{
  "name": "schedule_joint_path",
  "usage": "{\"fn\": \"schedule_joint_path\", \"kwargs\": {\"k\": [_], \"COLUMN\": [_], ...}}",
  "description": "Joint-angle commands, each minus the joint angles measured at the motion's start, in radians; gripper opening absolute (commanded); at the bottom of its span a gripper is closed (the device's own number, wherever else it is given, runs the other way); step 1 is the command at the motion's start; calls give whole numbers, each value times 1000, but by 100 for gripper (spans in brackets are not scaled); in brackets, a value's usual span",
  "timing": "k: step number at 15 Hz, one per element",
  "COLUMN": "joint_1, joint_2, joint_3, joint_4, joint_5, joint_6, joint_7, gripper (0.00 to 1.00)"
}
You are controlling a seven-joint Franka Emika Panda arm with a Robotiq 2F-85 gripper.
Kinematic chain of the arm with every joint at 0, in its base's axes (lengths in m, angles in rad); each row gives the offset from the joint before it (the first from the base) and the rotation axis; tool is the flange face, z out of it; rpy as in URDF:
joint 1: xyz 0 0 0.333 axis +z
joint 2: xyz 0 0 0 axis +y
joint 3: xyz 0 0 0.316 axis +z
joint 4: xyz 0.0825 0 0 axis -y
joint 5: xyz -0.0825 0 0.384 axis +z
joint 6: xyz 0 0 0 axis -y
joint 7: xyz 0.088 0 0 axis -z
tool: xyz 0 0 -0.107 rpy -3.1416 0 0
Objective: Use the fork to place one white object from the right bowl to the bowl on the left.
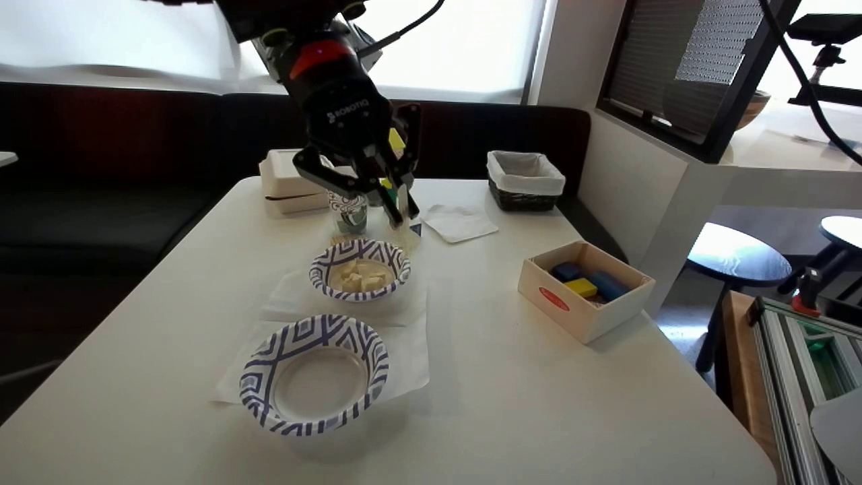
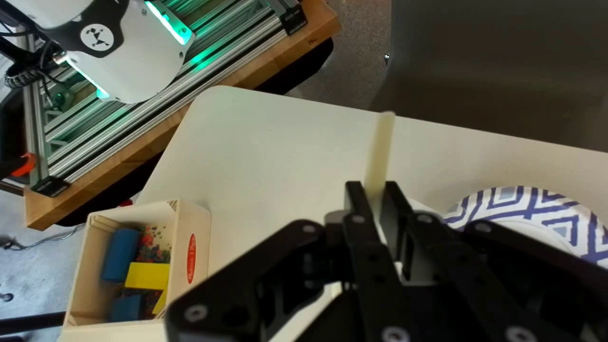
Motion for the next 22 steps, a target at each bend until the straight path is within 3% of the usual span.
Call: {"fn": "schedule_joint_path", "kwargs": {"k": [1, 3, 4, 11, 15, 22], "joint_1": [5, -7, -8, -31, -39, -49], "joint_2": [23, 55, 64, 182, 246, 345], "joint_3": [-24, -28, -29, -5, -13, -16], "joint_4": [42, 85, 94, 241, 312, 427], "joint_5": [7, 8, 9, 33, 45, 37], "joint_6": [-30, -48, -50, -203, -185, -161], "joint_7": [-16, -29, -29, -251, -350, -408], "gripper": [12, 12, 3, 3, 3, 3]}}
